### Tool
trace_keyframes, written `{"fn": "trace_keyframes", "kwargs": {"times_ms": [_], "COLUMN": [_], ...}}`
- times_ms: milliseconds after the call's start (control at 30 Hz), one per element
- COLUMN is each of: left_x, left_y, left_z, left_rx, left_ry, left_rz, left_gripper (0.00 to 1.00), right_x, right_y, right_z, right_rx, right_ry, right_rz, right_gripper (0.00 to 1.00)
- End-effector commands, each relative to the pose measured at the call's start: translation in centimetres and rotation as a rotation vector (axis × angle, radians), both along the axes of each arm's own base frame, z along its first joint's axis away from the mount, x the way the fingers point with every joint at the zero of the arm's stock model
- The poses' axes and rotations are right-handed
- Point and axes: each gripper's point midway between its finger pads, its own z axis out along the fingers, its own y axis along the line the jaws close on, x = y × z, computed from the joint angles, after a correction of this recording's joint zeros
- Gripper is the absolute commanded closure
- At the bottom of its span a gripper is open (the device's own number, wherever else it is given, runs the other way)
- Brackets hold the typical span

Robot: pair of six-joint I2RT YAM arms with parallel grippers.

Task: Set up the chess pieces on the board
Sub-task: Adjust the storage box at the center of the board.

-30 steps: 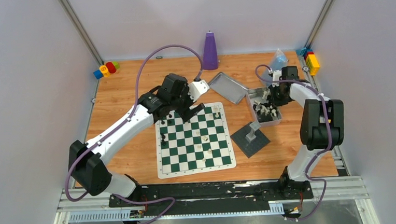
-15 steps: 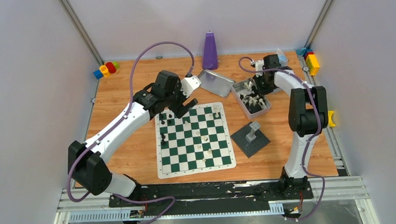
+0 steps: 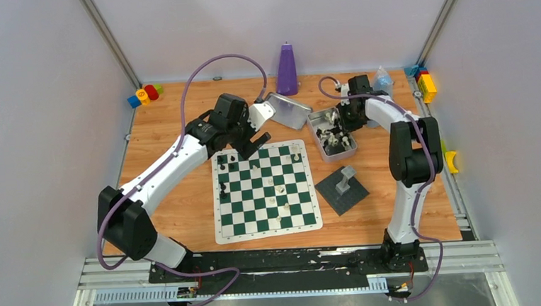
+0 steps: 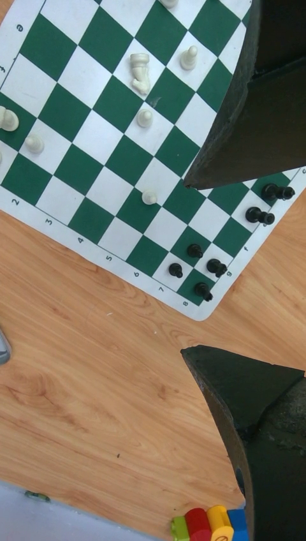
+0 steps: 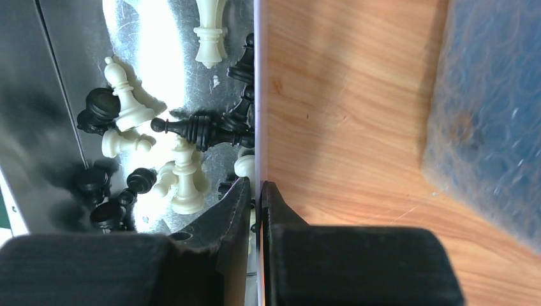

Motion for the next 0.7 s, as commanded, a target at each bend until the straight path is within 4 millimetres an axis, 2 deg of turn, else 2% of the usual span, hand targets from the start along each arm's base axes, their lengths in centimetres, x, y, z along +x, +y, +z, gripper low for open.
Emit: {"fn": "trace_keyframes", "kwargs": {"times_ms": [0, 167, 267, 333, 367, 433, 500, 600, 667], "left_x": [1.0, 1.0, 1.1, 1.1, 1.1, 1.1, 1.3, 1.4, 1.5], "left_y": [-0.5, -0.6, -0.6, -0.6, -0.6, -0.6, -0.1, 0.2, 0.4], "left_z": [2.0, 1.9, 1.7, 1.6, 1.5, 1.7, 1.9, 2.4, 2.7], "left_rx": [-0.032, -0.037, -0.035, -0.034, -0.034, -0.035, -0.021, -0.012, -0.012], "left_ry": [-0.037, -0.026, -0.020, -0.018, -0.018, -0.020, -0.036, -0.055, -0.064], "left_rz": [0.006, 0.016, 0.018, 0.019, 0.019, 0.019, 0.037, 0.045, 0.051], "left_gripper": [0.00, 0.00, 0.00, 0.00, 0.00, 0.00, 0.00, 0.00, 0.00], "right_x": [-2.6, -5.1, -5.7, -5.4, -5.2, -4.9, -4.9, -5.5, -6.7], "right_y": [0.1, 0.3, 0.4, 0.3, 0.2, 0.3, 0.5, 1.6, 2.9], "right_z": [0.3, 0.1, 0.7, 1.9, 2.7, 4.9, 7.0, 10.0, 11.5], "right_rx": [0.030, 0.058, 0.064, 0.057, 0.054, 0.057, 0.068, 0.109, 0.144], "right_ry": [0.050, 0.083, 0.073, 0.039, 0.016, -0.036, -0.078, -0.141, -0.163], "right_rz": [-0.091, -0.105, -0.092, -0.076, -0.068, -0.041, -0.008, 0.087, 0.184], "right_gripper": [1.00, 0.98, 0.85, 0.71, 0.67, 0.50, 0.37, 0.32, 0.30]}}
